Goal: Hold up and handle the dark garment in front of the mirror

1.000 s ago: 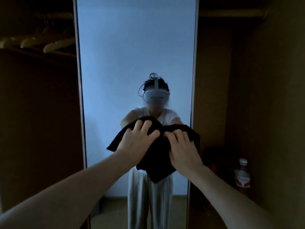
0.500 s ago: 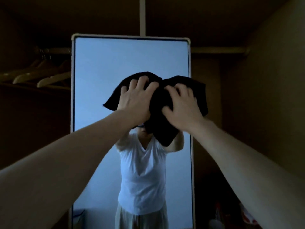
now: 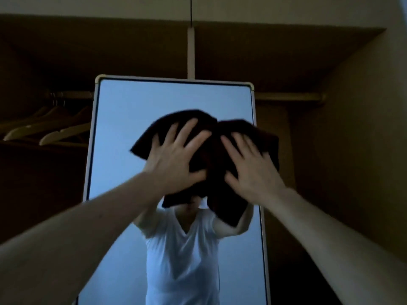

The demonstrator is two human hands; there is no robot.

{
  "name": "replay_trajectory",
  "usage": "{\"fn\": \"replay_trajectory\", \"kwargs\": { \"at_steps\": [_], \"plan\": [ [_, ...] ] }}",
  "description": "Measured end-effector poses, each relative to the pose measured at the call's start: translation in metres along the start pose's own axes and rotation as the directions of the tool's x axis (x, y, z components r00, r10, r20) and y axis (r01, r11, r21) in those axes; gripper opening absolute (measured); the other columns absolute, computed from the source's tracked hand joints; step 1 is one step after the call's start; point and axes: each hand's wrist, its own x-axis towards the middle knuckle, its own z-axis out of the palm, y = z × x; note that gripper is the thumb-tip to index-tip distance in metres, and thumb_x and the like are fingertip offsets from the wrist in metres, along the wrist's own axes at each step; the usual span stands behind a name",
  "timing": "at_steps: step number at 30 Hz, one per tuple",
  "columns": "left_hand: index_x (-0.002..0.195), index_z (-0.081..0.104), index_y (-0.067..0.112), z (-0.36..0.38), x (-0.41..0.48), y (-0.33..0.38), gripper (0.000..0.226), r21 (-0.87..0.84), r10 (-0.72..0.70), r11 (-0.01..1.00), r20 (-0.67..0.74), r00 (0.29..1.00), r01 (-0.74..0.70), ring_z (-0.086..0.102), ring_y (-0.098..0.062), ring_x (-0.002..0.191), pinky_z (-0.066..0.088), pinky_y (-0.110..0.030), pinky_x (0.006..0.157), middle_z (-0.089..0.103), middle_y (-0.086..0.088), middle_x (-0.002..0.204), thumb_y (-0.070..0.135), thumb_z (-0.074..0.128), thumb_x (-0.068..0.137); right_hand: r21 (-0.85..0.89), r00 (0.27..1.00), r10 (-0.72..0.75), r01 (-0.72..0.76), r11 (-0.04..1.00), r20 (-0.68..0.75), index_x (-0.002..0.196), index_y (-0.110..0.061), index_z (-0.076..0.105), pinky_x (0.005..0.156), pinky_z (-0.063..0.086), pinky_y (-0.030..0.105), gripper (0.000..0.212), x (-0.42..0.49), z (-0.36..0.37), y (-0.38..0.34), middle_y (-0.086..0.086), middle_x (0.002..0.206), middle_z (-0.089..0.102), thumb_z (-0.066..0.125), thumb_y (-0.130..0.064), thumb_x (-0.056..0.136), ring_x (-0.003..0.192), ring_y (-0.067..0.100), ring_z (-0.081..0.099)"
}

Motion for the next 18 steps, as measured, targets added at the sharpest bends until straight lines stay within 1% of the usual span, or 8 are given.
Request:
{"fn": "replay_trajectory", "kwargs": {
  "at_steps": [1, 3, 7, 10, 13, 16, 18],
  "plan": [
    [0.147, 0.007, 0.044, -0.005, 0.018, -0.005, 0.086, -0.011, -0.015, 1.000, 0.003, 1.000, 0.015, 0.011, -0.034, 0.143, 0.020, -0.064, 0.105, 0.001, 0.004, 0.159, 0.070, 0.040, 0.072, 0.008, 1.000, -0.004, 0.004, 1.000, -0.013, 0.151, -0.028, -0.007, 0.113, 0.017, 0.048, 0.073, 0.019, -0.008, 0.008, 0.000, 0.159, -0.006, 0.030, -0.051, 0.092, 0.145, 0.021, -0.001],
    [0.147, 0.001, 0.044, -0.017, 0.051, -0.013, 0.085, -0.035, -0.025, 0.999, 0.021, 0.999, 0.025, 0.002, -0.031, 0.145, 0.013, -0.062, 0.108, -0.006, 0.008, 0.159, 0.068, 0.046, 0.078, 0.024, 0.999, -0.014, 0.015, 1.000, -0.036, 0.151, -0.028, -0.005, 0.114, 0.012, 0.048, 0.074, 0.050, -0.025, 0.021, -0.002, 0.158, -0.006, 0.039, -0.045, 0.093, 0.145, 0.020, -0.003],
    [0.146, 0.004, 0.043, -0.026, 0.093, -0.017, 0.083, -0.059, -0.007, 0.998, -0.003, 1.000, 0.007, -0.001, -0.029, 0.145, 0.009, -0.063, 0.109, -0.005, 0.008, 0.158, 0.066, 0.048, 0.079, 0.094, 0.998, 0.010, -0.004, 0.996, -0.060, 0.151, -0.026, -0.001, 0.113, 0.012, 0.048, 0.073, 0.086, -0.038, 0.037, -0.002, 0.158, -0.002, 0.042, -0.039, 0.094, 0.144, 0.020, 0.001],
    [0.146, 0.005, 0.042, -0.021, 0.092, -0.011, 0.082, -0.069, -0.023, 0.997, -0.040, 0.999, 0.020, 0.000, -0.028, 0.145, 0.007, -0.061, 0.110, -0.005, 0.006, 0.159, 0.064, 0.047, 0.079, 0.138, 0.996, 0.037, -0.024, 0.990, -0.087, 0.152, -0.024, 0.000, 0.113, 0.013, 0.050, 0.072, 0.087, -0.035, 0.032, -0.001, 0.158, 0.000, 0.037, -0.042, 0.092, 0.144, 0.020, 0.001],
    [0.146, 0.004, 0.042, -0.012, 0.070, -0.006, 0.083, -0.079, 0.009, 0.997, -0.051, 0.999, -0.013, 0.003, -0.028, 0.145, 0.009, -0.059, 0.111, -0.003, 0.004, 0.159, 0.068, 0.036, 0.074, 0.166, 0.992, 0.068, -0.049, 0.985, -0.109, 0.151, -0.023, 0.001, 0.114, 0.013, 0.048, 0.075, 0.061, -0.025, 0.019, -0.001, 0.159, 0.001, 0.032, -0.045, 0.086, 0.145, 0.019, 0.002],
    [0.144, -0.001, 0.043, -0.004, 0.045, -0.002, 0.088, -0.028, 0.072, 0.997, -0.025, 0.997, -0.073, 0.003, -0.027, 0.144, 0.011, -0.058, 0.111, -0.006, 0.006, 0.158, 0.072, 0.020, 0.064, 0.142, 0.994, 0.082, -0.071, 0.987, -0.079, 0.151, -0.023, -0.001, 0.114, 0.015, 0.045, 0.075, 0.028, -0.012, 0.010, -0.001, 0.158, -0.001, 0.039, -0.044, 0.092, 0.145, 0.018, 0.000],
    [0.143, -0.001, 0.043, -0.001, 0.041, -0.001, 0.087, -0.013, 0.094, 0.995, -0.020, 0.995, -0.094, 0.003, -0.027, 0.144, 0.011, -0.058, 0.111, -0.005, 0.006, 0.158, 0.072, 0.021, 0.065, 0.137, 0.995, 0.078, -0.070, 0.988, -0.057, 0.151, -0.023, -0.001, 0.113, 0.020, 0.046, 0.076, 0.023, -0.011, 0.010, -0.001, 0.158, 0.000, 0.042, -0.043, 0.092, 0.144, 0.020, 0.003]
  ]
}}
